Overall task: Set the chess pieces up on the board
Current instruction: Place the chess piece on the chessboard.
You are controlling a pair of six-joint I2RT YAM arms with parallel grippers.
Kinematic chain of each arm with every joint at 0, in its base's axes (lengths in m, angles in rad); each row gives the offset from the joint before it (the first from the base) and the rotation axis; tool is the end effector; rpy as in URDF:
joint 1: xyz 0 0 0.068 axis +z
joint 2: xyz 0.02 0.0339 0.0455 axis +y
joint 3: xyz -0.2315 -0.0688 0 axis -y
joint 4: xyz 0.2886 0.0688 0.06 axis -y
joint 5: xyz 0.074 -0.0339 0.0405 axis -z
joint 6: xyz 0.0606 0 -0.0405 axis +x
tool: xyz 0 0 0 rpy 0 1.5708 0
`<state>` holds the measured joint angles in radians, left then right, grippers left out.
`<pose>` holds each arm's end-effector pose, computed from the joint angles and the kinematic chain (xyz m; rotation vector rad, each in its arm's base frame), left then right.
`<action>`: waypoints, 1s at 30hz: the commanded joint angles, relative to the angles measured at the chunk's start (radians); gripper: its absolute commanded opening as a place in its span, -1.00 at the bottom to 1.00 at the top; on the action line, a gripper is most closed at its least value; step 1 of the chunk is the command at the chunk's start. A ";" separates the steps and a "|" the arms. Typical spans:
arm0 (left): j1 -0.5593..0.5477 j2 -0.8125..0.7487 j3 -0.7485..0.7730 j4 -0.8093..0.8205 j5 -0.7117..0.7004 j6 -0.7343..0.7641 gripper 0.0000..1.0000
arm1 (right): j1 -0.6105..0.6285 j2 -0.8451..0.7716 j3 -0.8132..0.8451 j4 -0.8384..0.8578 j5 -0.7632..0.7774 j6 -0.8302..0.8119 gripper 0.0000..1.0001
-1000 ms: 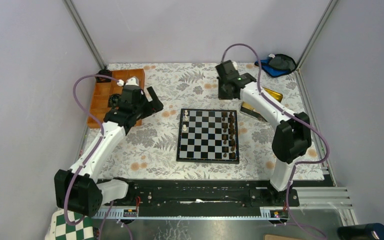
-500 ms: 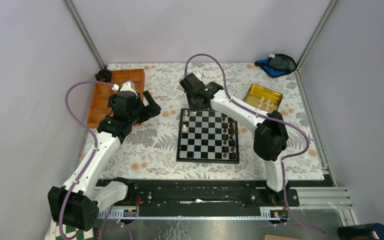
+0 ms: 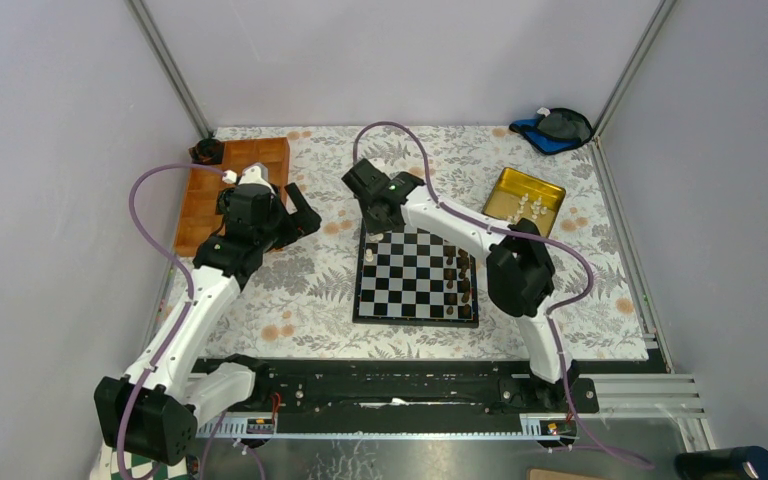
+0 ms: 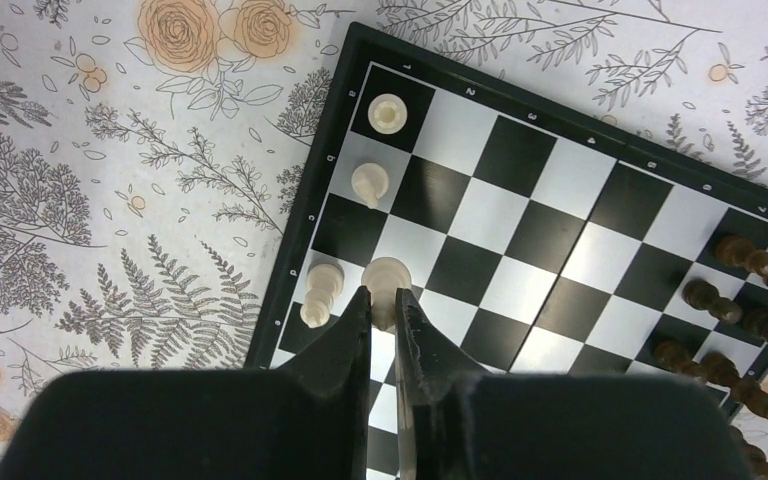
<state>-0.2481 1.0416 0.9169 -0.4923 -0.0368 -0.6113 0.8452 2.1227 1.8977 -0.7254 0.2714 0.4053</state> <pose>0.2979 -0.0732 0.2591 -0.4221 2.1820 -0.4412 0.3526 0.3730 0.1970 -0.4350 2.4431 0.1907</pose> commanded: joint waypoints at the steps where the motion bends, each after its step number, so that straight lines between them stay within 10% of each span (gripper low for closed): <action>1: -0.005 0.000 -0.005 -0.011 -0.003 0.016 0.98 | 0.011 0.029 0.065 -0.001 -0.004 0.012 -1.00; 30: -0.005 0.048 0.007 -0.001 -0.018 0.029 0.98 | 0.010 0.155 0.156 -0.028 -0.068 -0.009 -1.00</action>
<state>-0.2481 1.0828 0.9169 -0.4950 -0.0380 -0.6102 0.8509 2.2734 2.0144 -0.7429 0.2298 0.4042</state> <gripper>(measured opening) 0.987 0.142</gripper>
